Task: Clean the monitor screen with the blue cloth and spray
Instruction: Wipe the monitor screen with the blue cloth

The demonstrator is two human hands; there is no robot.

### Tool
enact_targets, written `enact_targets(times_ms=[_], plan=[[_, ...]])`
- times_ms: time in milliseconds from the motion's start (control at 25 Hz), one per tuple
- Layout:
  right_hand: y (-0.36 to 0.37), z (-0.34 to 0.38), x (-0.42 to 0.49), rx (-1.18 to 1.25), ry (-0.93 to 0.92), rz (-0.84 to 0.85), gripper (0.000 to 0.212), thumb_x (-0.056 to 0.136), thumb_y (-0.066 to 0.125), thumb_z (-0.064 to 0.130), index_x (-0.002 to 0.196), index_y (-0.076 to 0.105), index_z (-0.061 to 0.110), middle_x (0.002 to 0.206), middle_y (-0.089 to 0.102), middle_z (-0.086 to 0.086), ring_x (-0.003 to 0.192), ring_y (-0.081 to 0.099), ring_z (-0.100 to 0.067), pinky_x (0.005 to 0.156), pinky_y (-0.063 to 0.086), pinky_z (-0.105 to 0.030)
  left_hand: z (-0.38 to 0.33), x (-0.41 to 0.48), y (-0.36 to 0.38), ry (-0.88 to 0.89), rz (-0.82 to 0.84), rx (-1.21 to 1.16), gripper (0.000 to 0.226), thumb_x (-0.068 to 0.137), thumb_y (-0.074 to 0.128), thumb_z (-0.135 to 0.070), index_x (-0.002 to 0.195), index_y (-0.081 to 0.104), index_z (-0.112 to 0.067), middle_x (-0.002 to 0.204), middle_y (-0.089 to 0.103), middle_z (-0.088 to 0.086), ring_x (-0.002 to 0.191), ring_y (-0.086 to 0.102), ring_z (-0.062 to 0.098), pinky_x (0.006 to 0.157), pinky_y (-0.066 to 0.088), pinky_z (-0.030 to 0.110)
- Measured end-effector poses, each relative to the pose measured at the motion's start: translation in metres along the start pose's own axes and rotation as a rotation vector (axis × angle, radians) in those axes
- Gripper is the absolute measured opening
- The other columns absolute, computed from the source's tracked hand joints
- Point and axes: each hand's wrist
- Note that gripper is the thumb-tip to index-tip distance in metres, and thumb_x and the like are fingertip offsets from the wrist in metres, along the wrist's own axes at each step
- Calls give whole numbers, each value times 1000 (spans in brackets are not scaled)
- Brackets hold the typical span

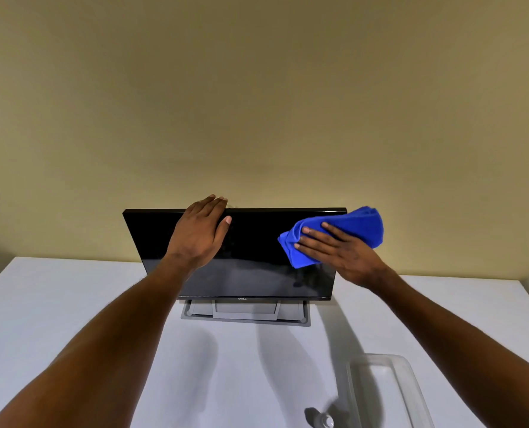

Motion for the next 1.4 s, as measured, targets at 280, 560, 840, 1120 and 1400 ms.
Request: enact_targets(times_ms=[280, 560, 840, 1120, 1400], plan=[[5, 2, -3, 4, 163, -38, 74, 96, 24, -1, 168, 17, 17, 176, 14, -2, 165, -3, -21, 134, -5, -48, 0, 0, 5, -10, -25, -7, 63, 110, 19, -50, 154, 46, -14, 156, 53, 5, 153, 37, 21, 126, 31, 42], [43, 49, -11, 115, 234, 19, 103, 82, 57, -3, 169, 6, 19, 176, -13, 1, 164, -13, -22, 132, -15, -47, 0, 3, 11, -13, -66, -10, 60, 110, 23, -47, 152, 49, -14, 154, 56, 5, 152, 40, 21, 125, 31, 41], [67, 108, -12, 231, 50, 109, 86, 87, 29, -9, 168, 18, 16, 176, 1, -4, 164, 0, -21, 135, -4, -43, 0, 0, 14, -14, -116, -8, 57, 110, 29, -45, 151, 52, -13, 153, 57, 6, 151, 41, 22, 126, 30, 40], [77, 128, -36, 282, -133, 184, 75, 96, 39, 0, 164, 32, 29, 173, 22, 5, 159, 22, -14, 126, 35, -32, 2, -2, 16, 11, -173, -19, 56, 107, 38, -44, 149, 54, -11, 152, 58, 5, 152, 41, 22, 126, 27, 39], [63, 89, -84, 356, 48, 91, 47, 114, 26, 4, 158, 38, -3, 165, 44, -4, 156, 37, -22, 128, 34, -43, 4, -1, 17, 3, -142, -6, 59, 107, 34, -50, 151, 51, -15, 154, 56, 4, 154, 38, 20, 128, 27, 40]])
Point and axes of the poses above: each hand's wrist, its own x-axis towards the middle knuckle, its own y-axis out of the palm, z = x × y
